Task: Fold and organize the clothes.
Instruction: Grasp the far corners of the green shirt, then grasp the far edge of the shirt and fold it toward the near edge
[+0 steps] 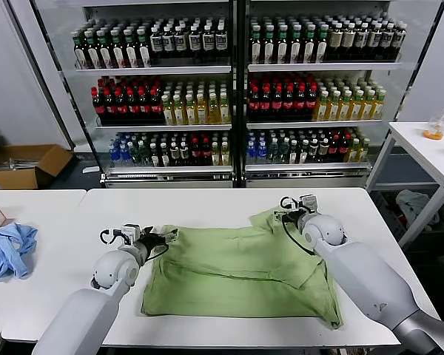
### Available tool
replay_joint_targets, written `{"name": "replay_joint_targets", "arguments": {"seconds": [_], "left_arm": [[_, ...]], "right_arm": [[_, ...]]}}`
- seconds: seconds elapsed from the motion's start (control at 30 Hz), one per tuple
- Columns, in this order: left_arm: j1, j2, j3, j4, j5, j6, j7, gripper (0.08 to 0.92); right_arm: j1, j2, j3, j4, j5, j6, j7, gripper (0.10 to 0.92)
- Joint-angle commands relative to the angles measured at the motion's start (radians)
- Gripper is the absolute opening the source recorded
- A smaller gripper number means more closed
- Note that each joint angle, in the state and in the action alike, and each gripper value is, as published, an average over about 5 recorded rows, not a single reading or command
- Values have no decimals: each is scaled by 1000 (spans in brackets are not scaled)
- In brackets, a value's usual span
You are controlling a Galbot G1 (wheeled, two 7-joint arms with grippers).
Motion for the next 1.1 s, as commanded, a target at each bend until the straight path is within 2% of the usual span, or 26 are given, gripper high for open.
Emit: {"name": "replay_joint_targets", "arguments": {"seconds": [0.03,0.57,0.77,0.9,1.1], "left_arm": [[-13,-3,11,15,0,-1,3,794],[0,-3,10,12,-23,0,25,346],[4,1,-1,-7,-48,-2,30,176],[14,10,-18,-36,-72,-12,30,117],[38,36,-46,-113,-102,-17,28,111]], "right_arm": [[18,17,-15,-48,59,-2,-2,753],[12,3,-14,-20,102,-2,-5,286],[6,-1,-6,15,101,1,-9,137],[-2,-19,7,82,90,3,-11,105],[-12,-72,39,207,92,3,-6,105]]}}
